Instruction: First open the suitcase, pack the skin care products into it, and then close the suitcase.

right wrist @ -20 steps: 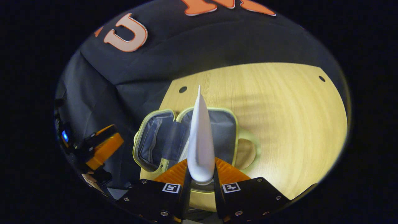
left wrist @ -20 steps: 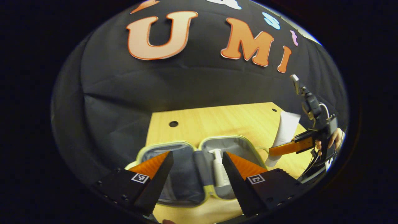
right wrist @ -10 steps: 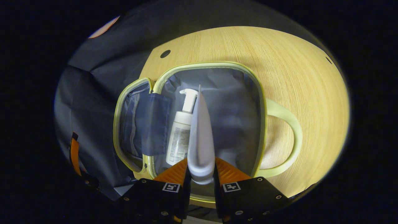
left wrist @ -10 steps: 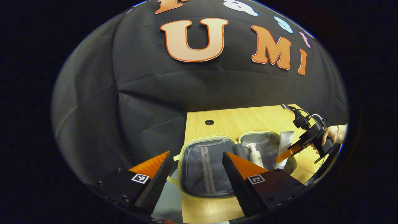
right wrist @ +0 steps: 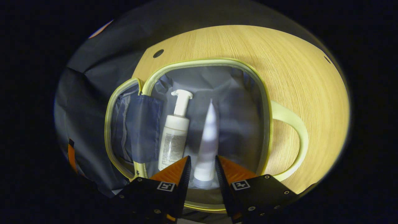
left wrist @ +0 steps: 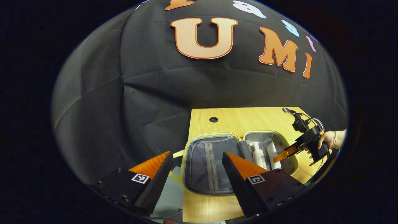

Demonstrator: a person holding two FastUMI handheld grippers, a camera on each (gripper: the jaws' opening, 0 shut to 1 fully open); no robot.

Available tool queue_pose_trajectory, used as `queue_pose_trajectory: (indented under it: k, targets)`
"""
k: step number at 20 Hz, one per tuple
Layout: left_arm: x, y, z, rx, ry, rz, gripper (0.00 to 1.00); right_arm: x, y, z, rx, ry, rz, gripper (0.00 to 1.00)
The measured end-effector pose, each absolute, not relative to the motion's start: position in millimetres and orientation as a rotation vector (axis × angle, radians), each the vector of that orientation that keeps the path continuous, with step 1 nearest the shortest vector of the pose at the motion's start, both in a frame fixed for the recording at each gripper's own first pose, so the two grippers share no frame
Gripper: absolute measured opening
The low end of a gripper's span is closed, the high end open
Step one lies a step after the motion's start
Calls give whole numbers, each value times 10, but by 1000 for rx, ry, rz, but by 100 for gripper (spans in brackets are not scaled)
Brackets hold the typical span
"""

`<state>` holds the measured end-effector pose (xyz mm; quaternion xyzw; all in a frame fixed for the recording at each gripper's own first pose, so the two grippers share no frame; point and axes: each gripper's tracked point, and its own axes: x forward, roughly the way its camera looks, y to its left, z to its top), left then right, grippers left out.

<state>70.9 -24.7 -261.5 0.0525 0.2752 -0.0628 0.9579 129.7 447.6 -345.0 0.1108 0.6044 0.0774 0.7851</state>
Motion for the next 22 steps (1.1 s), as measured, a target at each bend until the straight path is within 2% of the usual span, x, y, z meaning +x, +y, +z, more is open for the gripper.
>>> queue_pose_trajectory:
  k: [1, 4, 5, 6, 9, 12, 17, 22]
  targets:
    - [712, -247, -2619, 106, 556, -127, 99, 1324, 4480, -3382, 247, 1280, 171, 55]
    - [709, -206, -2623, 92, 554, -118, 98, 1334, 4569, -3147, 275, 1209, 214, 78]
    - [707, -161, -2641, 84, 553, -113, 98, 1340, 4605, -3031, 273, 1171, 236, 90]
    - [716, -108, -2652, 72, 551, -105, 98, 1351, 4627, -2914, 268, 1119, 264, 95]
    - [764, 157, -2730, 1, 529, -94, 98, 1421, 4710, -2444, 272, 932, 345, 95]
    - [809, 538, -2951, -90, 533, -70, 98, 1379, 4645, -2118, 307, 857, 358, 95]
    - [934, 1056, -3589, -258, 589, -93, 98, 1292, 4323, -1812, 291, 795, 303, 95]
    - [1231, 1028, -4187, -576, 631, -173, 98, 1331, 3916, -1691, 264, 760, 206, 95]
